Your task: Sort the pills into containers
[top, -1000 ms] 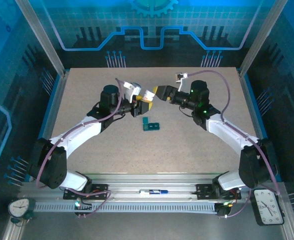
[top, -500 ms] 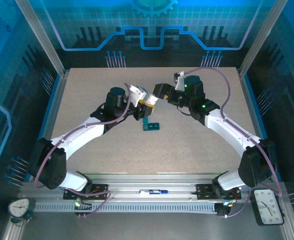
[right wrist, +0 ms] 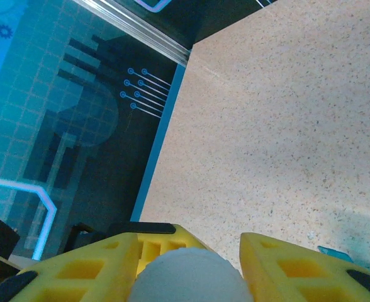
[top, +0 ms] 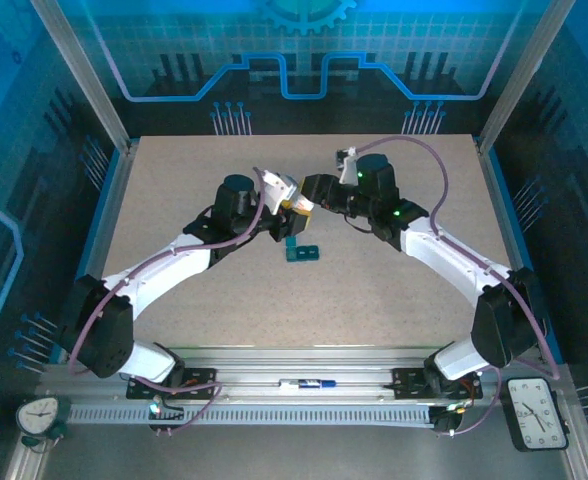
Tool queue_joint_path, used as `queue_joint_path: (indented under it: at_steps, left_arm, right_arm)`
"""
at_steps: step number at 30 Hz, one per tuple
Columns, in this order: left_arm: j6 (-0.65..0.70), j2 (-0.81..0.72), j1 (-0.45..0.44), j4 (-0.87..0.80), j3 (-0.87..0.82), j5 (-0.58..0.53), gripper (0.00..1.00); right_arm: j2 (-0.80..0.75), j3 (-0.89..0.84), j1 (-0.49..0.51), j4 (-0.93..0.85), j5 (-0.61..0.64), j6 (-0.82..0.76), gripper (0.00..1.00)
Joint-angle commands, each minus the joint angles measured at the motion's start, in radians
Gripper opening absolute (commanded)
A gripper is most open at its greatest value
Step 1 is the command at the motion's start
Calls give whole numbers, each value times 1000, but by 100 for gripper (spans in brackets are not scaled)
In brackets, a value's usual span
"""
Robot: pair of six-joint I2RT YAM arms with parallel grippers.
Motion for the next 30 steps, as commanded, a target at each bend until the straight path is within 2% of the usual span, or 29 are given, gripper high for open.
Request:
queue_joint_path:
  at_steps: [1, 3, 6, 9, 12, 14, 17, 22, 26, 30]
  left_arm:
    - [-34, -17, 3, 54, 15, 20, 13]
    - [-81, -24, 19, 81, 10, 74, 13]
    - [-175, -29, 53, 144, 2, 177, 14]
    - [-267, -27, 79, 199, -2, 255, 14]
    - [-286, -22, 85, 207, 1, 277, 14]
    - [-268, -19, 84, 185, 7, 267, 14]
    - [-225, -18, 83, 147, 8, 233, 14]
    - [-117, -14, 71, 53, 23, 151, 14]
    - [-16, -13, 34, -16, 35, 62, 14]
    - [33, -5, 11, -43, 44, 17, 14]
  right_arm:
    - [-5, -73, -35, 181, -78, -32, 43]
    - [3, -121, -60, 317, -167, -63, 44]
    - [18, -159, -89, 432, -277, -89, 45]
    - [16, -173, -99, 445, -328, -126, 47]
    - [-6, -175, -101, 411, -302, -138, 58]
    - [-27, -175, -107, 391, -284, -134, 68]
    - [-63, -171, -118, 340, -245, -115, 76]
    - [-84, -150, -131, 253, -180, -57, 78]
    - [-68, -92, -120, 99, -112, -10, 78]
    - [-38, -31, -92, -2, -66, -12, 79]
